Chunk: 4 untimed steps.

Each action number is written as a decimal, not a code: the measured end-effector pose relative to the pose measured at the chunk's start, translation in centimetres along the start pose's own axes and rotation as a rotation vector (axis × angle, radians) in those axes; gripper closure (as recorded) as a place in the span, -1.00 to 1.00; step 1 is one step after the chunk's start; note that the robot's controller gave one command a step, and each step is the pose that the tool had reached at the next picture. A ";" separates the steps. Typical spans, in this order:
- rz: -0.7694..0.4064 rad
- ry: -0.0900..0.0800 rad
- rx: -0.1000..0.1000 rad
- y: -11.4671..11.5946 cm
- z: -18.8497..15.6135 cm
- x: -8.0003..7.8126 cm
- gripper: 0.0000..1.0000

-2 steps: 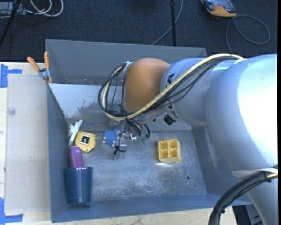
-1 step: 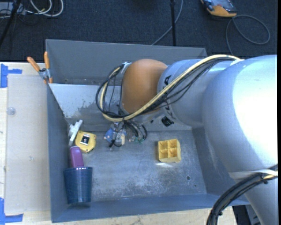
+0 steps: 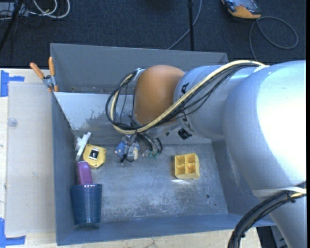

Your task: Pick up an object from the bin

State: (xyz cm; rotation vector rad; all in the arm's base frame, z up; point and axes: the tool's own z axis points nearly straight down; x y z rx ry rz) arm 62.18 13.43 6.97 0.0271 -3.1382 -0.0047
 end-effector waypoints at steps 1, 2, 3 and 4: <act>0.001 0.006 0.001 0.0 -0.4 0.2 1.00; 0.001 0.012 0.002 -0.1 -2.5 0.4 1.00; 0.001 0.006 0.001 0.0 -4.9 0.2 1.00; 0.001 0.003 0.001 0.0 -7.0 0.1 1.00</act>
Offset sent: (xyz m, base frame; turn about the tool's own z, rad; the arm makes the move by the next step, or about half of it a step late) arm -0.0001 0.0000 0.0024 0.0000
